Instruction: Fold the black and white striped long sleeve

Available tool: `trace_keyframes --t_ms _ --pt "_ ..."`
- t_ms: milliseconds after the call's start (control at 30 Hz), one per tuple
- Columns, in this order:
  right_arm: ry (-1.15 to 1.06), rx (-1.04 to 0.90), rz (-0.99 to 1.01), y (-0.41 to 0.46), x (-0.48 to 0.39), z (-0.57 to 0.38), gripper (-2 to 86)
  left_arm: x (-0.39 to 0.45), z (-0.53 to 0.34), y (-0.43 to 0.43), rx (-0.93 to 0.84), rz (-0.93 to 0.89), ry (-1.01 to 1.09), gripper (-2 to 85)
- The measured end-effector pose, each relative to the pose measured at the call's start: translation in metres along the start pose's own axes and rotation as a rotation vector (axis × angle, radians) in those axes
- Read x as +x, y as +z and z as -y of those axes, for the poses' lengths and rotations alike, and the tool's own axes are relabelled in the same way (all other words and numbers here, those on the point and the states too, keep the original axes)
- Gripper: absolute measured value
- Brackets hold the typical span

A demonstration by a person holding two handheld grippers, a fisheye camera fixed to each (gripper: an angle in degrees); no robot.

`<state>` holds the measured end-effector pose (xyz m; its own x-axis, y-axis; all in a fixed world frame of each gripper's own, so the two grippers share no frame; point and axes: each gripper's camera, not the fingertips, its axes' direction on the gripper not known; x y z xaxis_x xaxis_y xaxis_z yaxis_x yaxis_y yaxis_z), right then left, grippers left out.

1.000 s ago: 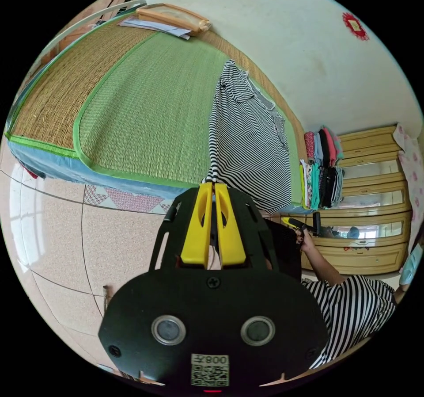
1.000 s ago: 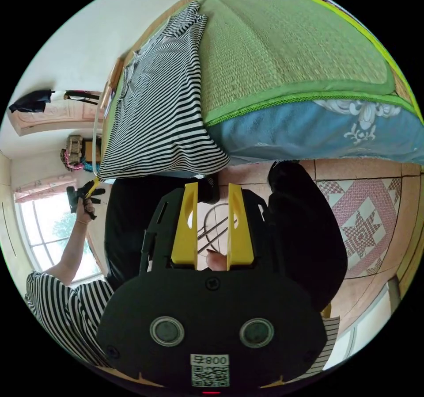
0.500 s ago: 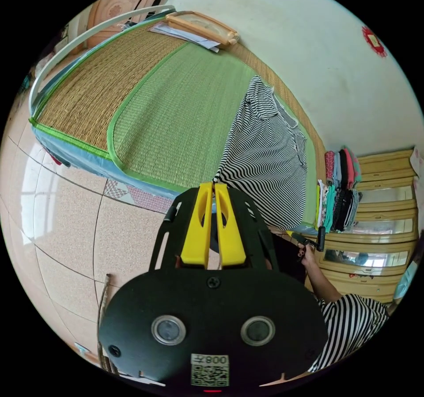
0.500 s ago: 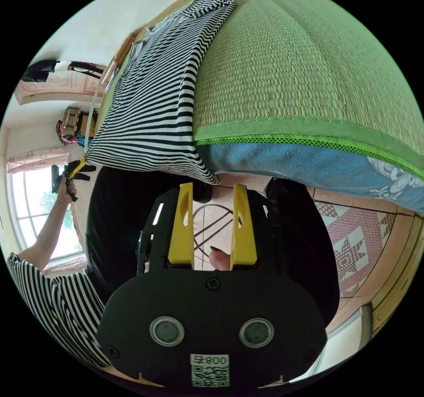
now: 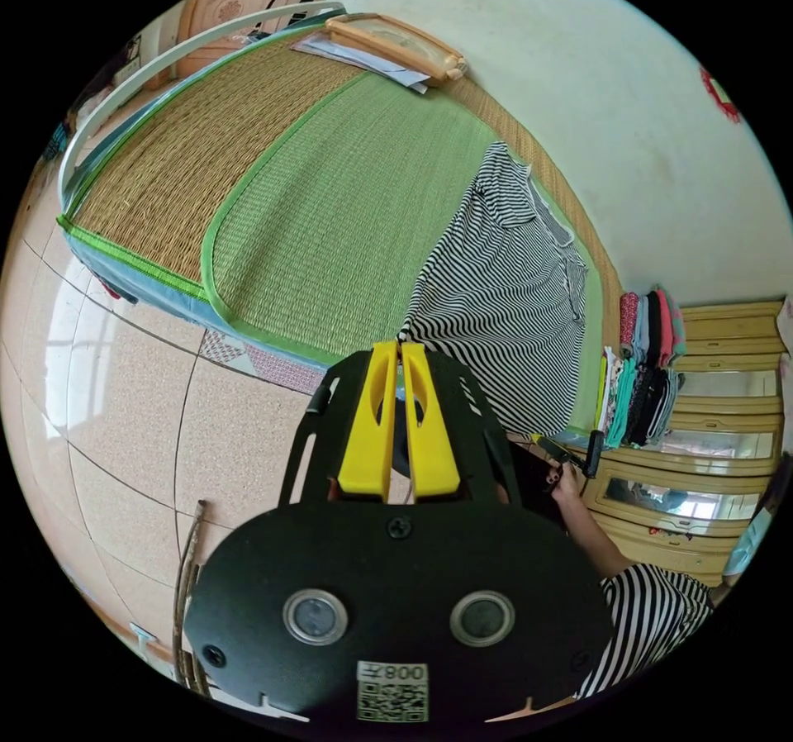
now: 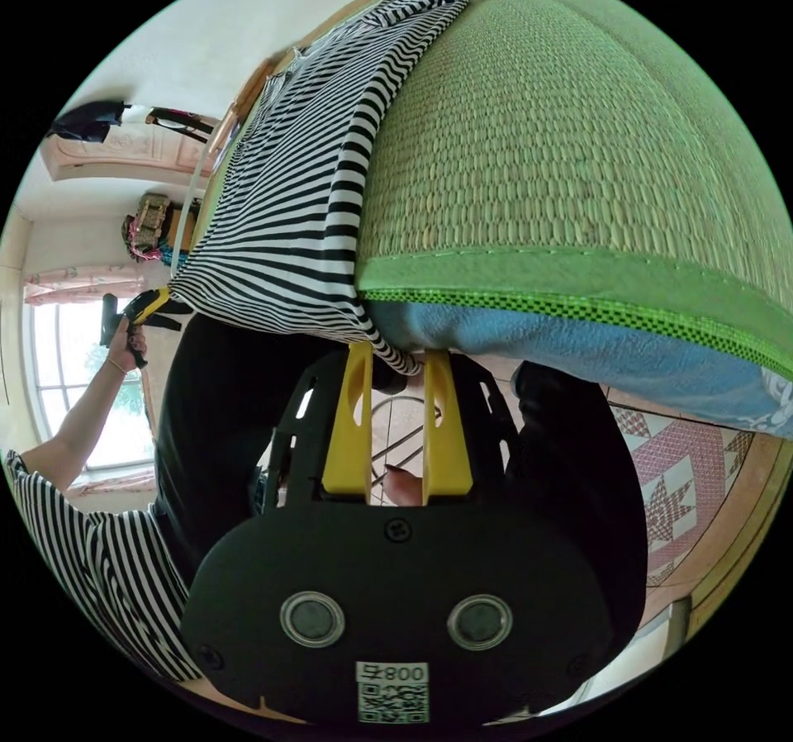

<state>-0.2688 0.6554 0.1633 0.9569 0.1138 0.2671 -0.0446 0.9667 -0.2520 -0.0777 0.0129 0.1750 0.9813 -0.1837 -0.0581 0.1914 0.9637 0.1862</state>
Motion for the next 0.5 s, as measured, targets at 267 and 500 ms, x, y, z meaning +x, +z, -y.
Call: trace_keyframes --t_ms 267,500 --pt "-0.027 -0.050 0.088 0.008 0.036 -0.007 3.4 -0.011 0.004 0.014 -0.008 -0.006 0.010 0.7" --pt "-0.068 -0.067 0.262 -0.030 0.062 -0.031 1.4 -0.030 -0.001 0.015 0.009 -0.080 0.020 0.6"
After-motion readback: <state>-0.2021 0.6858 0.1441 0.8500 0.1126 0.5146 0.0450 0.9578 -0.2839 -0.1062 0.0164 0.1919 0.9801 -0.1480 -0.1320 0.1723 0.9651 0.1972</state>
